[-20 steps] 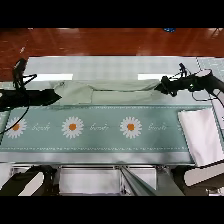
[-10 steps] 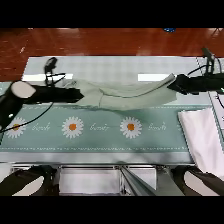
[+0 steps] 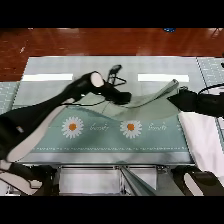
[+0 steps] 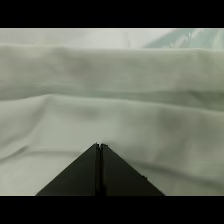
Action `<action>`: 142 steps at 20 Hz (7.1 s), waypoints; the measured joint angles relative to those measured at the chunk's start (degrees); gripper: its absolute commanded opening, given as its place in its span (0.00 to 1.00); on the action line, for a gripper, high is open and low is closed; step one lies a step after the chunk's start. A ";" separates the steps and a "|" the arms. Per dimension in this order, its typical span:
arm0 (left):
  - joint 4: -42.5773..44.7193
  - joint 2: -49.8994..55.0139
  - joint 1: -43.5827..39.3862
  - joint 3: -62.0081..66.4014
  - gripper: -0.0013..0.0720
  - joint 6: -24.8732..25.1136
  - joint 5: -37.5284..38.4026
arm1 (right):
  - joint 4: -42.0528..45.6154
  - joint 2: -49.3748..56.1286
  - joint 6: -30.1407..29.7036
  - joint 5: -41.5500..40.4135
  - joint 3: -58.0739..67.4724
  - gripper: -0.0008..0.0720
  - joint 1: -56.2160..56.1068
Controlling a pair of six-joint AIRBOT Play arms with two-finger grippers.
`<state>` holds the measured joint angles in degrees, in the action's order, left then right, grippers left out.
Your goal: Fold the shirts.
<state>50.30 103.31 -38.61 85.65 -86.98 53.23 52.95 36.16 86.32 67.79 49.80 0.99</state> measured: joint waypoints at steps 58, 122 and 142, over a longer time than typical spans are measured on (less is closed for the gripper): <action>7.65 -63.60 39.91 -49.27 0.05 0.72 4.81 | -7.02 23.08 9.92 -28.85 -20.20 0.58 -10.21; 6.62 -51.76 39.60 -41.72 0.04 4.31 -7.41 | 34.93 9.88 7.37 18.29 9.31 0.04 55.67; 21.07 -36.13 30.99 -21.03 0.05 1.20 0.70 | 33.44 46.01 7.56 0.72 28.46 0.04 -11.04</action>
<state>71.37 67.18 -7.62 64.62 -85.78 53.93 86.39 82.17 93.89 68.51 78.26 -10.04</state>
